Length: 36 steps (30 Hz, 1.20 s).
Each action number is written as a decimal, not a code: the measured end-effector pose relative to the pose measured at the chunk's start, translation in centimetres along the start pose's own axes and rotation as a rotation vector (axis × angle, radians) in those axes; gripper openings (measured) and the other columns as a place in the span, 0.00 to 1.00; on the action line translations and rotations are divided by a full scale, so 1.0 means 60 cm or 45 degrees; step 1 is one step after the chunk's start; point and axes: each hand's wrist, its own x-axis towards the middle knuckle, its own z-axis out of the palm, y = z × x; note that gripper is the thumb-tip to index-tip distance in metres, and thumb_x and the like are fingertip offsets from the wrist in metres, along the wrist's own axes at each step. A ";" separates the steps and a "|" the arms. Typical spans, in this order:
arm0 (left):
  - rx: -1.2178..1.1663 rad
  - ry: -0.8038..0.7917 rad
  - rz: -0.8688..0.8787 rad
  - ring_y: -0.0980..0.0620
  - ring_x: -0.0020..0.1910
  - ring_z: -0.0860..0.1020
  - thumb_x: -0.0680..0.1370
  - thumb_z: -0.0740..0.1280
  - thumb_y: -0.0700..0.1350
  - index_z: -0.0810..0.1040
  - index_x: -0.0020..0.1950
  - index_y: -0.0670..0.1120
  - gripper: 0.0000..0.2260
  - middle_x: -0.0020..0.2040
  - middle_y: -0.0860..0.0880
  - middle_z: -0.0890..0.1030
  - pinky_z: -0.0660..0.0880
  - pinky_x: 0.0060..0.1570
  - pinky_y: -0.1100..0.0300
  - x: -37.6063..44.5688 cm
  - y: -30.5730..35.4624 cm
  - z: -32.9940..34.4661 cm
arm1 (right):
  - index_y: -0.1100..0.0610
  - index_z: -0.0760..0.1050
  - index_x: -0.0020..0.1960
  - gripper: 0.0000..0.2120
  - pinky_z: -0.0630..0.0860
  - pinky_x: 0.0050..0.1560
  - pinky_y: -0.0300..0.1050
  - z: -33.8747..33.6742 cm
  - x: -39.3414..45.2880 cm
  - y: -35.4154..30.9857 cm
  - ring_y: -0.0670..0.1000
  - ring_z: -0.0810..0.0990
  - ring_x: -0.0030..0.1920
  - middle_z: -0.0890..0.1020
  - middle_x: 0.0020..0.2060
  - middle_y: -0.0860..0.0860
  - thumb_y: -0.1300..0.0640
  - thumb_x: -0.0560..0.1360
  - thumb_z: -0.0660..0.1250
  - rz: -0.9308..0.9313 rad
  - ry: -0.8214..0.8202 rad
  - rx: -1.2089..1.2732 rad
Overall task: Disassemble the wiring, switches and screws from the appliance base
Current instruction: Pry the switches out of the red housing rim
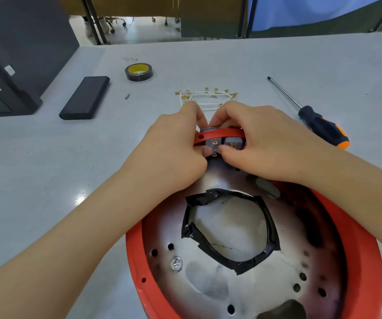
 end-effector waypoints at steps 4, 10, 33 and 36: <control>0.015 0.007 -0.032 0.55 0.39 0.75 0.72 0.70 0.45 0.67 0.48 0.55 0.13 0.39 0.56 0.80 0.64 0.32 0.63 0.004 0.002 0.001 | 0.45 0.70 0.55 0.13 0.69 0.41 0.39 -0.001 0.001 -0.002 0.46 0.76 0.45 0.81 0.49 0.44 0.52 0.71 0.64 -0.013 0.008 0.003; 0.022 0.001 -0.062 0.50 0.46 0.76 0.73 0.70 0.46 0.66 0.49 0.55 0.13 0.45 0.56 0.81 0.67 0.36 0.65 0.007 0.005 -0.003 | 0.46 0.70 0.55 0.13 0.72 0.45 0.45 -0.001 0.002 -0.003 0.48 0.77 0.46 0.81 0.49 0.44 0.52 0.71 0.65 -0.005 0.023 0.006; 0.054 -0.013 0.043 0.58 0.39 0.73 0.75 0.69 0.49 0.64 0.51 0.55 0.13 0.43 0.58 0.78 0.62 0.35 0.70 -0.005 -0.001 -0.002 | 0.46 0.70 0.58 0.16 0.66 0.36 0.35 0.000 -0.011 -0.007 0.42 0.73 0.37 0.77 0.40 0.42 0.49 0.71 0.58 -0.013 0.007 -0.034; 0.111 -0.001 0.051 0.60 0.39 0.72 0.74 0.68 0.48 0.64 0.51 0.54 0.14 0.44 0.55 0.79 0.61 0.33 0.69 -0.003 -0.001 0.000 | 0.46 0.70 0.57 0.14 0.70 0.39 0.44 0.001 -0.010 -0.006 0.46 0.75 0.40 0.80 0.45 0.45 0.49 0.71 0.59 -0.025 0.016 -0.006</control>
